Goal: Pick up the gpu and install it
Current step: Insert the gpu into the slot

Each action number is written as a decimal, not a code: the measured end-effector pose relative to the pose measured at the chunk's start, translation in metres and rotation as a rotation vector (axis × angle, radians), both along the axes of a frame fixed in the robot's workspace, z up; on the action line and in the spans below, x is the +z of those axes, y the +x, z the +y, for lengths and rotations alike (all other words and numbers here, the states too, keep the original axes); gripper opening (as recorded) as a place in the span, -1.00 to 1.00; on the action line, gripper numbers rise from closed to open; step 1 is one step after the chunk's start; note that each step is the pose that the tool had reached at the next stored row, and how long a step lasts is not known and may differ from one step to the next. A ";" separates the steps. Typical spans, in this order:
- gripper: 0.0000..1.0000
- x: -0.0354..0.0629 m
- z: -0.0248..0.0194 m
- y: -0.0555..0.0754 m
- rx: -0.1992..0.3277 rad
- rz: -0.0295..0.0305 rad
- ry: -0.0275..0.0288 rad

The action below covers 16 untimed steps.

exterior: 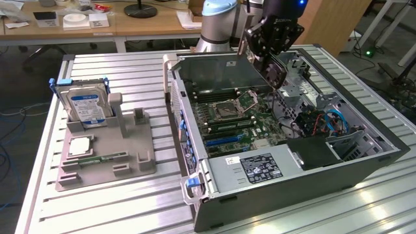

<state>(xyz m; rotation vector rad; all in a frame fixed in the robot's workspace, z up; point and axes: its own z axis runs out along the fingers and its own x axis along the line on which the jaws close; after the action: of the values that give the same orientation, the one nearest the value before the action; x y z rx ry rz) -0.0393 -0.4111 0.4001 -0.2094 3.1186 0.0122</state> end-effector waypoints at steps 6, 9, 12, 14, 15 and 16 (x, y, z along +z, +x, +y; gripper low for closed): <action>-0.44 0.0000 -0.0013 0.000 0.043 0.0000 -0.0001; -0.44 0.0000 -0.0019 0.000 0.066 0.0001 -0.0001; -0.44 0.0000 -0.0021 0.000 0.092 0.0001 -0.0001; -0.44 0.0000 -0.0023 0.000 0.113 0.0001 -0.0001; -0.44 0.0000 -0.0023 0.000 0.123 0.0001 -0.0001; -0.44 0.0000 -0.0023 0.000 0.134 0.0001 -0.0001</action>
<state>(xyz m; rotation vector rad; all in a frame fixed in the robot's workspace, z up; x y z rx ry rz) -0.0395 -0.4134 0.4001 -0.4183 3.0982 0.0138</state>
